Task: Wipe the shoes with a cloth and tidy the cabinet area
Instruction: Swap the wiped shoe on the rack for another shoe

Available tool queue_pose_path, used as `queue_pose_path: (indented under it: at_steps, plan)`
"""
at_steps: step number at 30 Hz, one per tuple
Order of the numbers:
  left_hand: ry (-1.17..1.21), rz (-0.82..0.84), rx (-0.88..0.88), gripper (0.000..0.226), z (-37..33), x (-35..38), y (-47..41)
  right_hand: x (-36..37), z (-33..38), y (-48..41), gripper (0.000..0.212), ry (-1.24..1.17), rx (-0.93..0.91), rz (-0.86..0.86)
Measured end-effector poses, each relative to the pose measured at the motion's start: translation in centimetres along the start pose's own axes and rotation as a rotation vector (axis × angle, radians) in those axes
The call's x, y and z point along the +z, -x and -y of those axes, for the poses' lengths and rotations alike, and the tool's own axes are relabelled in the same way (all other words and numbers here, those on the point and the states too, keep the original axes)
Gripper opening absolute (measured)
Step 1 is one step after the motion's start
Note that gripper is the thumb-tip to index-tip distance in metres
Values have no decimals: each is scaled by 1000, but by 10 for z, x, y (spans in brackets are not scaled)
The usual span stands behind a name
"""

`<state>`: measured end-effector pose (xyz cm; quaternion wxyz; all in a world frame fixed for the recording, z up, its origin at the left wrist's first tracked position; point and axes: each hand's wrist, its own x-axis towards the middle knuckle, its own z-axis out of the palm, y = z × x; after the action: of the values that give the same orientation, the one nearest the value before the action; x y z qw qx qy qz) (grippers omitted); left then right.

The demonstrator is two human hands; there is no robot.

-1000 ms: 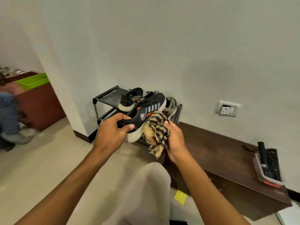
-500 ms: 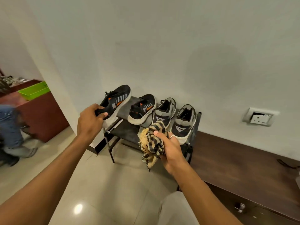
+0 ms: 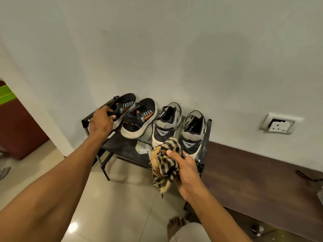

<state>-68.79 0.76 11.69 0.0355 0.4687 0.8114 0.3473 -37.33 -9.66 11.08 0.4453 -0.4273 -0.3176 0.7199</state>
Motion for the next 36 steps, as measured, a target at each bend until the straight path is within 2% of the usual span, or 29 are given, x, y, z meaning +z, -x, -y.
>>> queue_pose_path:
  at_steps: [6,11,14,18,21,30,36]
  plan:
    - [3,22,1,24,3,6,0,-10,-1,3,28,-24,12,-11]
    - [36,63,-40,49,-5,-11,8,-9,10,20,31,-16,-14,0]
    - [53,49,-27,53,-12,-23,24,-12,19,35,29,-3,-49,-3]
    - [101,39,34,51,-32,-39,73,-21,34,66,20,-3,-98,-42]
    - [152,59,121,48,-52,-45,116,-34,41,89,21,-13,-102,-101]
    - [263,206,341,37,-131,-36,247,-87,56,157,17,-53,-119,-219]
    - [320,302,383,26,-172,-21,308,-131,53,180,18,-14,-118,-311]
